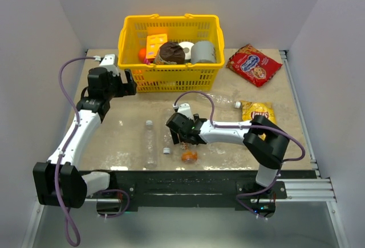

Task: Unscrew the bottle caps
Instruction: Pick up the plastic bottle from the center of the board, then pass from the right arm to the left

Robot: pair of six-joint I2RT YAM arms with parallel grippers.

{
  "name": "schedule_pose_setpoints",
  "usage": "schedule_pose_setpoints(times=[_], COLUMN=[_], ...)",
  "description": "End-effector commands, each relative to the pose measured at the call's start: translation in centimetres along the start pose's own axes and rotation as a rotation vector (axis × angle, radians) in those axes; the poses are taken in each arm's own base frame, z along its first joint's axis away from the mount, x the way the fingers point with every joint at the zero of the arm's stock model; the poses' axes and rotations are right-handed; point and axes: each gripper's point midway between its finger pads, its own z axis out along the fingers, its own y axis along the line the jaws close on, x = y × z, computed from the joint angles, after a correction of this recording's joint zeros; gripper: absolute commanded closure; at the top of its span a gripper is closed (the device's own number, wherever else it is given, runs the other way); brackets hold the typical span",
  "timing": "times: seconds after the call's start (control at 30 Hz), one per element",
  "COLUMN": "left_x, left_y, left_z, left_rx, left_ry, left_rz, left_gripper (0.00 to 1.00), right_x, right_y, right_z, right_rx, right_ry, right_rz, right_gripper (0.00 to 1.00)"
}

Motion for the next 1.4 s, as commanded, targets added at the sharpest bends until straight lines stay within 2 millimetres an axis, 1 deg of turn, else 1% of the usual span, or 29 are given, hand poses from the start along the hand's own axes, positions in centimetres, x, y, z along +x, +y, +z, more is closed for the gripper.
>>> schedule_pose_setpoints(times=[0.0, 0.13, 0.2, 0.23, 0.3, 0.37, 0.4, 0.43, 0.47, 0.5, 0.53, 0.57, 0.6, 0.63, 0.67, 0.7, 0.73, 0.77, 0.8, 0.83, 0.87, 0.9, 0.97, 1.0, 1.07, 1.1, 1.17, 1.2, 1.37], left_x=[-2.2, -2.3, -2.5, -2.6, -3.1, -3.9, -4.4, -5.7, -6.6, -7.5, -9.3, -10.3, -12.4, -12.8, -13.9, -15.8, -15.3, -15.6, -16.4, -15.5, -15.0, -14.2, -12.8, -11.8, -10.8, -10.1, -9.5, -8.7, -6.5], left_y=[-0.7, -1.3, -1.8, -2.5, -3.2, -4.9, -5.5, -6.9, -7.5, -8.1, -9.6, -10.4, -11.7, -13.4, -14.6, -16.2, -18.2, -19.2, -20.5, -21.5, -22.1, -22.5, -22.9, -22.8, -22.8, -22.7, -22.5, -22.3, -23.8], left_z=[-0.3, -0.5, -0.7, -1.0, -1.4, -2.4, -2.8, -4.0, -4.7, -5.5, -7.0, -7.7, -9.2, -10.2, -11.2, -13.0, -13.9, -14.8, -16.5, -16.9, -17.8, -18.8, -18.5, -18.1, -17.3, -16.3, -14.9, -13.6, -12.1], left_rx=[0.011, 0.034, 0.057, 0.085, 0.115, 0.169, 0.191, 0.229, 0.247, 0.269, 0.33, 0.368, 0.42, 0.516, 0.585, 0.673, 0.809, 0.89, 0.996, 1.101, 1.181, 1.271, 1.338, 1.348, 1.339, 1.317, 1.265, 1.217, 1.199], left_ry=[-0.055, -0.057, -0.071, -0.087, -0.12, -0.16, -0.181, -0.232, -0.261, -0.288, -0.34, -0.363, -0.42, -0.43, -0.466, -0.525, -0.502, -0.506, -0.546, -0.511, -0.469, -0.497, -0.437, -0.426, -0.407, -0.361, -0.361, -0.315, -0.249], left_rz=[0.03, 0.034, 0.041, 0.05, 0.07, 0.105, 0.139, 0.161, 0.171, 0.18, 0.189, 0.192, 0.18, 0.188, 0.191, 0.168, 0.188, 0.187, 0.154, 0.159, 0.091, 0.135, 0.096, 0.1, 0.111, 0.094, 0.122, 0.089, 0.093], left_gripper=[0.0, 0.0, 0.01, 0.01, 0.02, 0.03, 0.04, 0.04, 0.04, 0.04, 0.04, 0.04, 0.04, 0.04, 0.03, 0.02, 0.02, 0.01, 0.01, 0.01, 0.01, 0.01, 0.02, 0.02, 0.02, 0.02, 0.02, 0.02, 0.01], right_x=[-1.5, -1.5, -2.2, -2.3, -3.7, -4.8, -6.2, -7.2, -8.0, -10.3, -11.1, -12.4, -14.3, -15.9, -17.3, -19.3, -20.9, -22.0, -23.8, -25.0, -25.8, -27.4, -28.4, -29.3, -29.8, -30.3, -30.4, -30.6, -30.1], right_y=[0.4, 0.3, 0.3, 0.1, -0.2, -0.6, -1.0, -1.3, -1.8, -2.4, -2.8, -3.2, -4.1, -4.2, -4.6, -5.6, -5.6, -5.9, -6.6, -6.7, -5.9, -6.2, -5.7, -5.2, -4.8, -4.3, -3.8, -3.5, -2.5], right_z=[0.1, 0.0, -0.9, -1.3, -2.8, -4.0, -5.4, -6.4, -7.3, -9.4, -10.3, -11.5, -12.7, -15.1, -16.4, -17.5, -19.3, -20.1, -21.1, -22.1, -22.9, -24.0, -24.4, -25.7, -25.9, -27.2, -27.5, -28.3, -29.0], right_rx=[0.018, 0.013, -0.002, -0.004, -0.023, -0.038, -0.065, -0.083, -0.1, -0.157, -0.185, -0.217, -0.241, -0.313, -0.339, -0.354, -0.404, -0.426, -0.449, -0.478, -0.546, -0.585, -0.65, -0.715, -0.765, -0.818, -0.86, -0.896, -0.976], right_ry=[-0.043, -0.046, -0.065, -0.07, -0.11, -0.14, -0.172, -0.197, -0.218, -0.279, -0.309, -0.349, -0.408, -0.466, -0.512, -0.579, -0.629, -0.664, -0.727, -0.761, -0.785, -0.849, -0.884, -0.933, -0.959, -1.005, -1.031, -1.065, -1.1], right_rz=[-0.005, -0.007, 0.003, 0.002, 0.021, 0.031, 0.06, 0.074, 0.09, 0.145, 0.146, 0.169, 0.195, 0.211, 0.227, 0.259, 0.257, 0.264, 0.283, 0.292, 0.28, 0.302, 0.31, 0.324, 0.327, 0.319, 0.31, 0.295, 0.246], right_gripper=[0.17, 0.31, 0.35, 0.38, 0.41, 0.44, 0.44, 0.46, 0.46, 0.46, 0.47, 0.48, 0.48, 0.49, 0.49, 0.49, 0.49, 0.49, 0.5, 0.5, 0.5, 0.5, 0.51, 0.51, 0.52, 0.52, 0.53, 0.53, 0.54])
